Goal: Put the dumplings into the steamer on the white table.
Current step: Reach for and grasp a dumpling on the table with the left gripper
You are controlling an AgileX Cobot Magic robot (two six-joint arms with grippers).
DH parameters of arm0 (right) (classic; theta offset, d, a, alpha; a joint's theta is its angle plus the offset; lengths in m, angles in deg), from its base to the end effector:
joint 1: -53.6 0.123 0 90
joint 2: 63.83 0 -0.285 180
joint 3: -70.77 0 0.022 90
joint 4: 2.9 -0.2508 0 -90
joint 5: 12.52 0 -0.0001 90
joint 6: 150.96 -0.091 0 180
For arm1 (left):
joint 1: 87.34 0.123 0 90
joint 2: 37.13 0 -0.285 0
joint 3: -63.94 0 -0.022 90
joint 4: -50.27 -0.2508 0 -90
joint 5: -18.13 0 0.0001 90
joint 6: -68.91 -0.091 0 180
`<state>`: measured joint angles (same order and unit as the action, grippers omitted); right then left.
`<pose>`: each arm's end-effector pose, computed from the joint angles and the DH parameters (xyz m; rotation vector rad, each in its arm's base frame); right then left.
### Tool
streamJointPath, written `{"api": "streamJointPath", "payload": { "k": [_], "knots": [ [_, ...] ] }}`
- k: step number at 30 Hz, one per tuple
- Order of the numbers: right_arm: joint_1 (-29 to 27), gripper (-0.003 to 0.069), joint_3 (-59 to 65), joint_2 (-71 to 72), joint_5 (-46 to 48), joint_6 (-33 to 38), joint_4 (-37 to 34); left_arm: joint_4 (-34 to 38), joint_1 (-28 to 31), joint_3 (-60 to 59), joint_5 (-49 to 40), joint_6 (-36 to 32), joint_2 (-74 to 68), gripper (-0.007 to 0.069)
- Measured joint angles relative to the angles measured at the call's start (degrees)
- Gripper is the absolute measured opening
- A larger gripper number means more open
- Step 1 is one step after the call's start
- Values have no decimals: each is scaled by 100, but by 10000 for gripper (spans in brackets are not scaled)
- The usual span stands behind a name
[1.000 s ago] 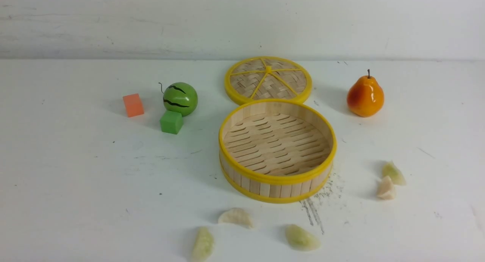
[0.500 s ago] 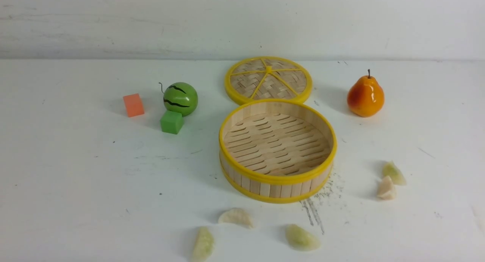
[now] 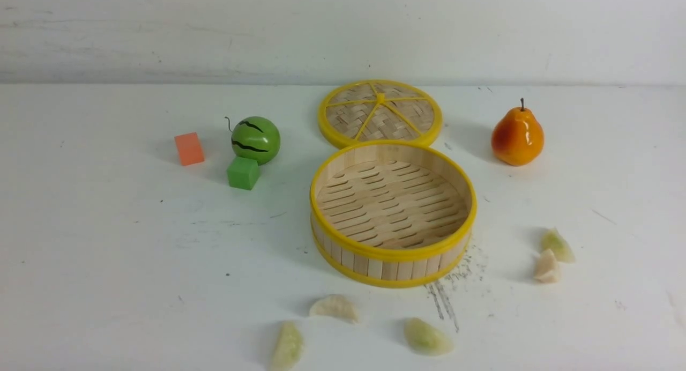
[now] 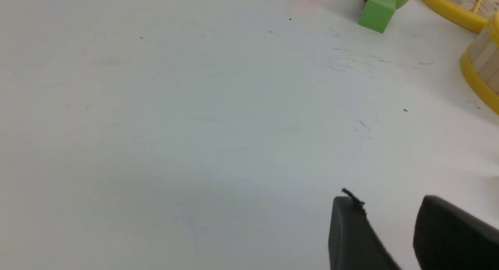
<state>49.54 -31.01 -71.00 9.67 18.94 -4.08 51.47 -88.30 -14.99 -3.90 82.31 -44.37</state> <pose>0.0521 -0.0030 0.1731 0.2440 1.8627 0.0929 0.0524 -0.0016 0.1691 -0.2180 1.8803 -0.1918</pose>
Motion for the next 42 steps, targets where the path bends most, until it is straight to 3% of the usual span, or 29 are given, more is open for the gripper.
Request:
{"api": "streamJointPath", "payload": {
  "k": [7,10,13,16,17,19,22,28,32,35,36,37,42],
  "knots": [
    [0,239,0,0,0,0,-32,-21,-7,0,0,0,0,237],
    [0,239,0,0,0,-6,-126,362,-7,0,186,294,0,237],
    [0,239,0,0,-40,-273,-808,1968,-7,0,546,1448,0,237],
    [0,239,26,0,-46,-1242,-2364,3816,-7,0,739,2739,0,237],
    [0,239,26,0,-46,-1380,-2468,3919,-7,0,739,2806,0,237],
    [0,239,50,0,-41,-2045,-3574,4839,-7,0,797,3328,0,237],
    [0,239,50,0,-73,-2404,-4330,5195,-7,0,857,3433,0,237],
    [0,239,50,0,-351,-2417,-4568,5364,-7,13,880,3158,0,237],
    [0,239,-171,0,-385,-1101,-4597,5320,-7,473,789,1820,0,237],
    [0,219,-914,-106,-372,467,-4608,5115,-7,1137,544,263,-23,237],
    [0,216,-914,-106,-372,562,-4608,5091,-7,1184,517,176,-39,237],
    [0,164,-1491,-483,-343,1363,-4620,4806,-7,1608,161,-482,-298,222],
    [0,-5,-2919,-2068,80,3020,-4526,3447,-7,3082,-1285,-1174,-1992,99]
  ]
}}
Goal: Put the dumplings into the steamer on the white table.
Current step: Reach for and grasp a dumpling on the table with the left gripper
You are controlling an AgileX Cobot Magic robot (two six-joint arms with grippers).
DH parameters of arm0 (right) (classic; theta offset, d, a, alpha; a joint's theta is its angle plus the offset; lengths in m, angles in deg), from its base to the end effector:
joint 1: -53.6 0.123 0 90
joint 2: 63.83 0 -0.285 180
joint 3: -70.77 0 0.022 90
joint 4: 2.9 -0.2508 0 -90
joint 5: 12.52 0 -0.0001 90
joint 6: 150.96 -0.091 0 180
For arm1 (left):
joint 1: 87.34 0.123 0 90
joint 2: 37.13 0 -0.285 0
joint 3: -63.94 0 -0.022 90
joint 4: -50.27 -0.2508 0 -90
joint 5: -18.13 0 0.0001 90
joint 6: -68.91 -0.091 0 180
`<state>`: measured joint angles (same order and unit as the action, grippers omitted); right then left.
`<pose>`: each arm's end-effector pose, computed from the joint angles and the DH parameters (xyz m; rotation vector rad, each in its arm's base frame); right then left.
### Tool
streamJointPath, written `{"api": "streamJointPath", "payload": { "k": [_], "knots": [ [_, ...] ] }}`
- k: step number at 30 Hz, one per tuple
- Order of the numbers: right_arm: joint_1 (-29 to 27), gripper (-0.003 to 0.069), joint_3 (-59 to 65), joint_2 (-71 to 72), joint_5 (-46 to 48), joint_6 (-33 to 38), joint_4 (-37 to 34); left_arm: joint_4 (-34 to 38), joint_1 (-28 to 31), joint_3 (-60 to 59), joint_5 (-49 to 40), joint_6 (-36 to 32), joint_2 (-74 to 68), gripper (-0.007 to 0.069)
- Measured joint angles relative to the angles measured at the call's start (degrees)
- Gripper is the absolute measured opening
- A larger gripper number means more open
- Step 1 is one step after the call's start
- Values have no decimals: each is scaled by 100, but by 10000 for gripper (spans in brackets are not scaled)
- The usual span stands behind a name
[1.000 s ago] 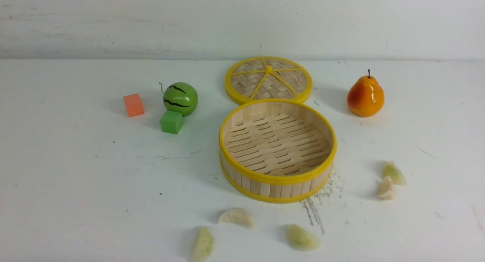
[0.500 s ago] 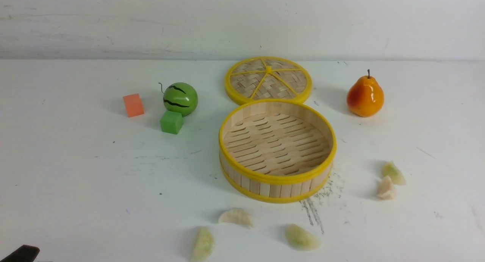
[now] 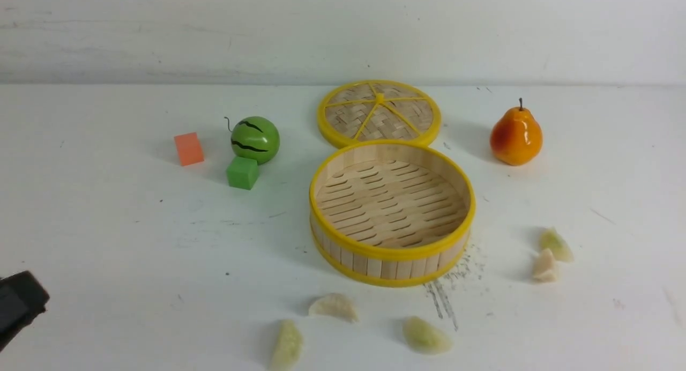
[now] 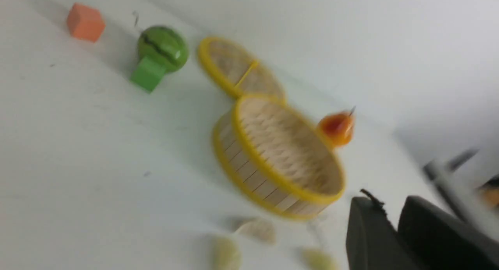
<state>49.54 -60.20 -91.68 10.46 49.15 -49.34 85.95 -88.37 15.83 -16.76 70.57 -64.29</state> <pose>0.0760 0.0205 0.3296 0.1788 1.6374 0.4989 0.0657 -0.0316 0.3162 -0.2618 1.8555 -0.7143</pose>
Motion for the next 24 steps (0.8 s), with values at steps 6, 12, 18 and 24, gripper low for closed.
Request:
{"api": "streamJointPath", "payload": {
  "k": [6,12,18,24],
  "knots": [
    [195,-20,-1833,-2240,1636,916,327,-1635,-31,1749,-2416,128,-2327,-14],
    [1394,-16,-2646,-3684,2981,690,1349,-2216,-1098,2330,-2760,228,-3945,-10],
    [2238,-14,-2693,-4095,3691,-5,2514,-2895,-2670,2430,-2411,712,-5127,183],
    [2299,-11,-2710,-4093,3746,-278,3067,-3145,-3559,2848,-1676,1291,-6301,491]
  ]
}}
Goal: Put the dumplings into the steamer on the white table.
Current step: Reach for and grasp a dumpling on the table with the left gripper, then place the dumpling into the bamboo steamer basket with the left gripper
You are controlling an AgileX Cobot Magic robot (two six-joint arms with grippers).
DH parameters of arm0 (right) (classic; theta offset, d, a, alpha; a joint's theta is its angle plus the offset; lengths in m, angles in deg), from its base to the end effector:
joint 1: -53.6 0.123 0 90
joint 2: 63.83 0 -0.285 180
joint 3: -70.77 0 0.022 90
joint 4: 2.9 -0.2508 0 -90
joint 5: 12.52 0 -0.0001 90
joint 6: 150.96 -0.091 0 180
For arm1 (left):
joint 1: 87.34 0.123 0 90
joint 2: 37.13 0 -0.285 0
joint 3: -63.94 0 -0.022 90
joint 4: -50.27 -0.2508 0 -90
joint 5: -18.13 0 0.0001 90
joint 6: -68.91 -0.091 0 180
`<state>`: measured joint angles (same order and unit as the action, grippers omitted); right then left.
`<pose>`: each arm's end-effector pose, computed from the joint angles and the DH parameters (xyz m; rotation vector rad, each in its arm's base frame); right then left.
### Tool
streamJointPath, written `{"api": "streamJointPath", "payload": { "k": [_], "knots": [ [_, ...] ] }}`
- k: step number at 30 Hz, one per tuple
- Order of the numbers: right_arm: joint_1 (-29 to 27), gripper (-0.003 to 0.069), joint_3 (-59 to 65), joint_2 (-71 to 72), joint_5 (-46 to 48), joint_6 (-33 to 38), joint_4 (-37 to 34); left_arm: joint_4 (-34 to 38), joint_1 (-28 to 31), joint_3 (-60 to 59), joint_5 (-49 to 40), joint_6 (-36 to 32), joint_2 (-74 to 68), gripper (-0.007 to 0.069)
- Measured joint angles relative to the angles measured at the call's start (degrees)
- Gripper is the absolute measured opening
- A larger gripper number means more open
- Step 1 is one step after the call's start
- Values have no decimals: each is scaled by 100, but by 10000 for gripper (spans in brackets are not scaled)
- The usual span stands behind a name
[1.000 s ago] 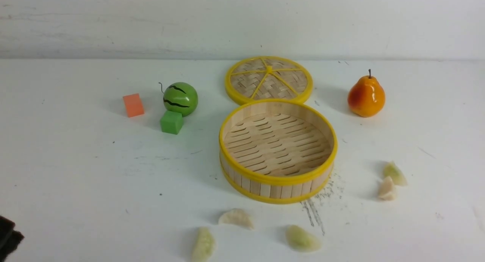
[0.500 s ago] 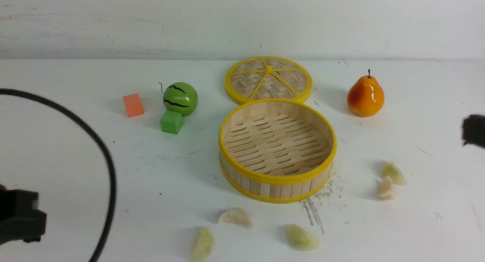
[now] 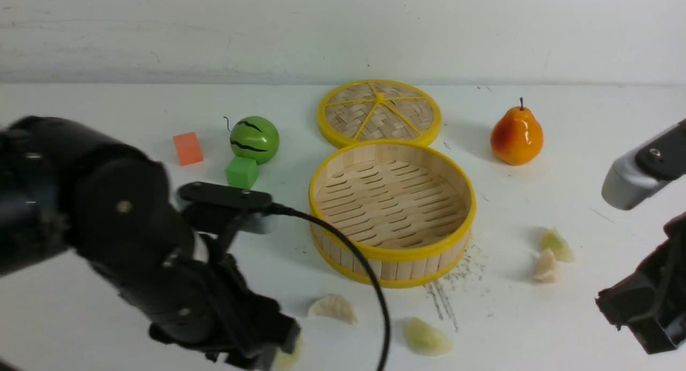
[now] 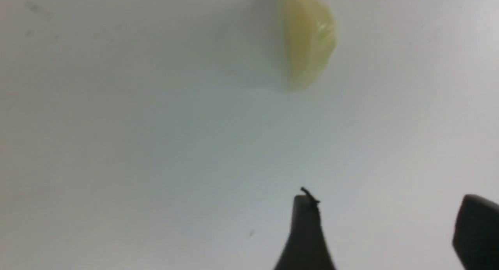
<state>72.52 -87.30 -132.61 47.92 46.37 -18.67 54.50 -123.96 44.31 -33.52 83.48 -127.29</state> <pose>0.1744 0.0825 0.3308 -0.7218 2.5193 0.3708 0.2161 -0.1672 0.2577 0.4965 2.8204 -0.2866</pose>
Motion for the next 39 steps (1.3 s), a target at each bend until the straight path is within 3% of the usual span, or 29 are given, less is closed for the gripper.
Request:
{"api": "streamJointPath", "payload": {
  "k": [3,7,10,15,18,24,30,39],
  "knots": [
    [0,-8,0,0,-32,-6,0,-66,-118,354,428,214,-754,601],
    [0,-5,0,5,-97,-6,0,-423,-125,725,694,679,-1614,611],
    [0,-3,0,5,-108,-6,0,-739,-125,916,691,1002,-2116,582],
    [0,0,0,5,-141,-6,-3,-944,-125,1103,605,1341,-2643,448],
    [0,3,0,11,-190,-6,-3,-901,-125,1148,531,1358,-2685,271],
    [0,8,0,29,-270,-6,-3,-901,-125,1523,-108,1101,-2448,265],
    [0,14,0,29,-377,-6,-15,-894,-125,3245,-464,772,-2322,265],
    [0,24,0,32,-414,-10,-65,-629,-20,6973,-762,427,-4446,265]
  ]
}}
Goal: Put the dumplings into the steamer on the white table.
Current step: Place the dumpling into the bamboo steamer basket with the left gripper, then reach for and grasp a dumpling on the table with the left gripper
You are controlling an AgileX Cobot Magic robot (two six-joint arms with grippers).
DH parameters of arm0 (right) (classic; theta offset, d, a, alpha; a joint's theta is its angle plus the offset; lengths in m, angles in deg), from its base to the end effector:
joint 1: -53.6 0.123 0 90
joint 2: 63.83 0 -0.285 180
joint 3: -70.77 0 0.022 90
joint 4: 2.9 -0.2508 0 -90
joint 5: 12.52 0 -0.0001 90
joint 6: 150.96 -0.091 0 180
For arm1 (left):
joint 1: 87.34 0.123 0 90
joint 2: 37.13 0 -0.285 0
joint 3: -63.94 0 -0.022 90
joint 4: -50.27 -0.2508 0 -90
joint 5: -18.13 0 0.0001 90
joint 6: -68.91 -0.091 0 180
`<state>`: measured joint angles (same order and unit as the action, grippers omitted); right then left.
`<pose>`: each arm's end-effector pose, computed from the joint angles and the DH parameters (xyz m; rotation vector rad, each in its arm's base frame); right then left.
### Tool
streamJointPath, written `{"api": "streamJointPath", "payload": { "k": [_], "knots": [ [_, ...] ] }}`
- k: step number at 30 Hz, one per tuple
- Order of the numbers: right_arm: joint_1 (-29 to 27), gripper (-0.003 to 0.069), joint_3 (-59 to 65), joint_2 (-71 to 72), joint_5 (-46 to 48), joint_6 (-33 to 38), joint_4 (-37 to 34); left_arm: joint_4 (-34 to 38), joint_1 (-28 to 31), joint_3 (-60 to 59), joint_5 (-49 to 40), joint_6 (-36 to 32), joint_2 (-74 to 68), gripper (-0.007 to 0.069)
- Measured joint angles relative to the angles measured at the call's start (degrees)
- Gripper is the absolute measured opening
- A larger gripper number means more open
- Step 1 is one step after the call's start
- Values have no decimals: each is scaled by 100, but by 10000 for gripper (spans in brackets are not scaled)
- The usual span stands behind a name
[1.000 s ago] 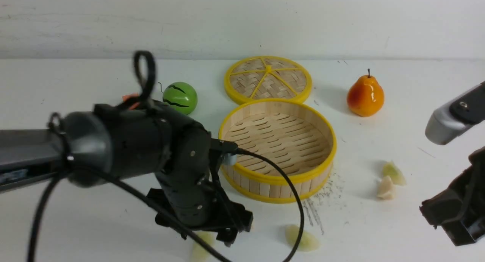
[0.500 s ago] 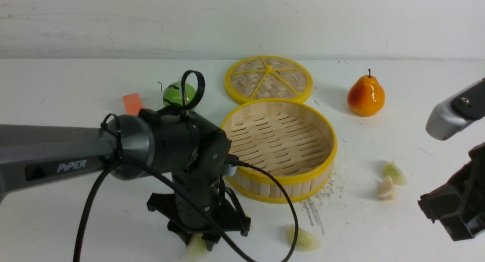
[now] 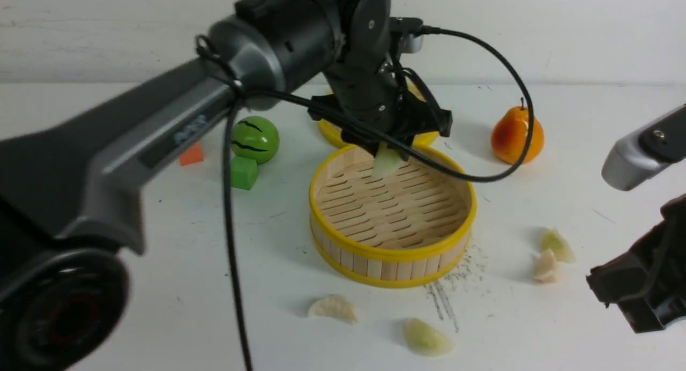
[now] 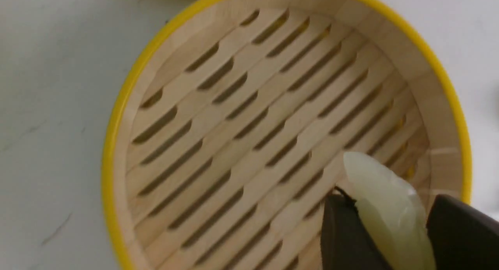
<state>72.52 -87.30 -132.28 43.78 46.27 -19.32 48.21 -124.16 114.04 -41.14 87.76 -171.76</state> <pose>0.1786 0.0839 0.3354 -0.6815 2.4496 0.3769 0.4031 -0.2983 0.2982 0.4078 2.5116 -0.3468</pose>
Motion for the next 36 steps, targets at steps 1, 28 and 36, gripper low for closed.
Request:
{"api": "streamJointPath", "payload": {
  "k": [1,28,36],
  "knots": [
    [0,24,0,0,0,0,0,5,0,248,0,9,-233,265],
    [0,60,0,2,52,0,-6,-21,0,1790,-1197,-397,-26,550],
    [0,62,0,2,14,0,-6,70,0,8,-1197,-637,1800,550]
  ]
}}
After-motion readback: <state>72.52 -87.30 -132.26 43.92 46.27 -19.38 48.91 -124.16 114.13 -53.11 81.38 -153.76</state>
